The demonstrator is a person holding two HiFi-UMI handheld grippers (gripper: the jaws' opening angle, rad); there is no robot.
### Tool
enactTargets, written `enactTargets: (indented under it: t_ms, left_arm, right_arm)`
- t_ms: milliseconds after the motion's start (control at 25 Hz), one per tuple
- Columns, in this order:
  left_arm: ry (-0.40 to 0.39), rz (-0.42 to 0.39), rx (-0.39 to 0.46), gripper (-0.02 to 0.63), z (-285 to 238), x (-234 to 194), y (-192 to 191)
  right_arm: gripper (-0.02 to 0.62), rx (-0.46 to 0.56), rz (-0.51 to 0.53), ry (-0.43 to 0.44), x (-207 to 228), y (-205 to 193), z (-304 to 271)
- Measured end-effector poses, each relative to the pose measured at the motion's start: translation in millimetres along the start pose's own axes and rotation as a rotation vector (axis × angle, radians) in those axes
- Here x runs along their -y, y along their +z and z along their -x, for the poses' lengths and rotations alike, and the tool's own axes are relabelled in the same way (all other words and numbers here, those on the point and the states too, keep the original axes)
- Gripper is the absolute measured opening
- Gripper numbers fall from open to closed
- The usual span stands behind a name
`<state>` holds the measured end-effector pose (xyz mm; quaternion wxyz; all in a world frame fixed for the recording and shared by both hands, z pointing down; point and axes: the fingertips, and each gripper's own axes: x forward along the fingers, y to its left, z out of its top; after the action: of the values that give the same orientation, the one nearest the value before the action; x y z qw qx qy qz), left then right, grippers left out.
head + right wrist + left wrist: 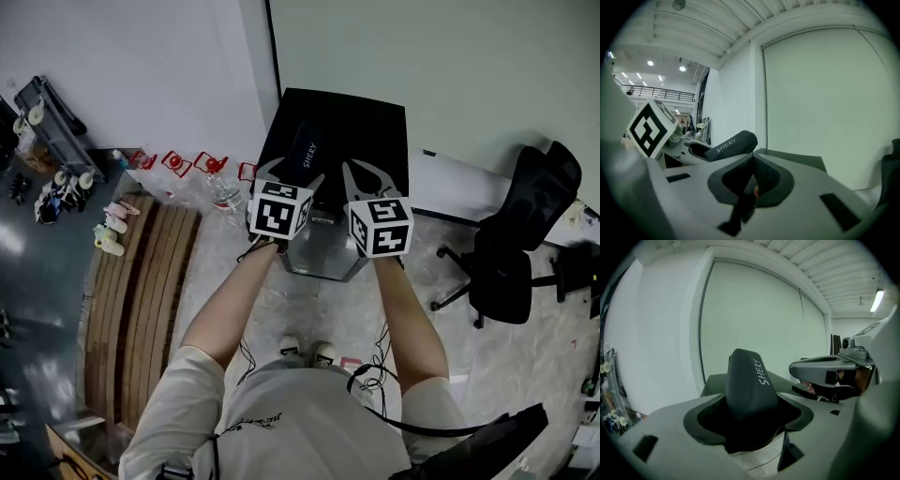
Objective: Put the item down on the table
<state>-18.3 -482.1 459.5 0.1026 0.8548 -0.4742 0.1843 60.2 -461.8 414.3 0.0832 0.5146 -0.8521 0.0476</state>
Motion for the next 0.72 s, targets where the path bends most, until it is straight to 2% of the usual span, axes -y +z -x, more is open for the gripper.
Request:
enactTargets:
  t_ms: [160, 440, 720]
  left_arm:
    - [-0.011, -0.027, -0.085, 0.331, -20.3, -3.7, -16.2]
    - [-0.010, -0.069, -0.169, 0.331, -41.7, -11.1, -38.1]
    - [-0.023, -0.029, -0.207, 0.331, -46.6, -17.0, -49.2]
  right_arm:
    - [0.004, -0.009, -0.017, 0.003, 2.1, -9.7, -5.7]
    - [0.005, -0.010, -0.001, 0.010, 0.2, -20.0, -12.9]
    - [0.003, -0.039, 0.022, 0.008, 1.8, -26.4, -20.4]
